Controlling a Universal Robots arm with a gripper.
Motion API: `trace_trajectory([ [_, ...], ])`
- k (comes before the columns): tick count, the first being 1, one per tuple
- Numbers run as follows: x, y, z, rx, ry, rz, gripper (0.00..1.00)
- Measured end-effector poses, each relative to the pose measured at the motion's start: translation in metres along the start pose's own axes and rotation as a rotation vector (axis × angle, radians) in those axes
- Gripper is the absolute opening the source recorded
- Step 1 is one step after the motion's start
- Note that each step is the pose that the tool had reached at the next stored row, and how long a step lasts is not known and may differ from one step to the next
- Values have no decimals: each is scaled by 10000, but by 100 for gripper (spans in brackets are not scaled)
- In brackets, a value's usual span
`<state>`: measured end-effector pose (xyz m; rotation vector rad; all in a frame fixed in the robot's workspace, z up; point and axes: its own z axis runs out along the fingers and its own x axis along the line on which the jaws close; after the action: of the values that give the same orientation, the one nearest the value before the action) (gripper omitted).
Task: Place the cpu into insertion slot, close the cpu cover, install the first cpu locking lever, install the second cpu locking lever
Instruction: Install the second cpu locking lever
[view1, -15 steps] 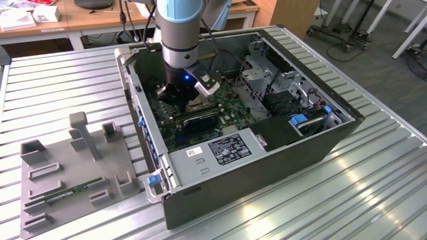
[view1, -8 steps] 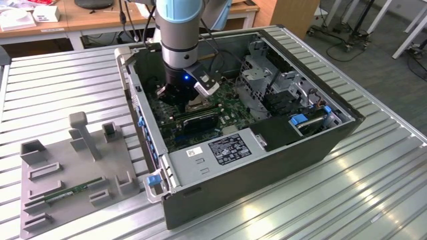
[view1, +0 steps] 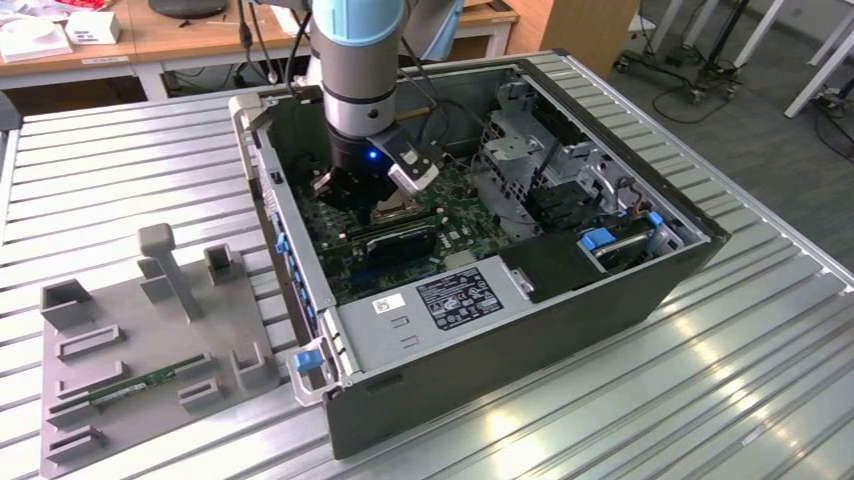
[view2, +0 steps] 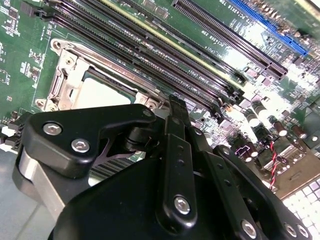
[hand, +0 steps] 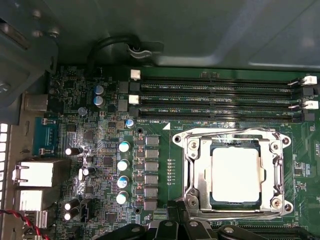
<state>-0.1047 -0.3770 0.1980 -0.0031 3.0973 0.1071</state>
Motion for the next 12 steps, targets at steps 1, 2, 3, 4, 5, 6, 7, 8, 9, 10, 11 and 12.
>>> trace_trajectory([
  [1,0,2,0,0,0,1,11],
  [2,0,4,1,-1,-1,1,11],
  [3,0,5,1,0,-1,0,11],
  [4,1,5,1,0,0,0,11],
  [5,1,6,1,0,0,-1,11],
  [6,1,7,1,0,0,0,11],
  [7,1,8,1,0,0,0,11],
  [8,2,8,2,1,1,0,11],
  [9,2,8,4,0,0,0,11],
  [10,3,8,8,-2,-1,0,11],
  [11,3,8,13,-2,-2,-1,11],
  [12,4,7,16,-1,-1,0,11],
])
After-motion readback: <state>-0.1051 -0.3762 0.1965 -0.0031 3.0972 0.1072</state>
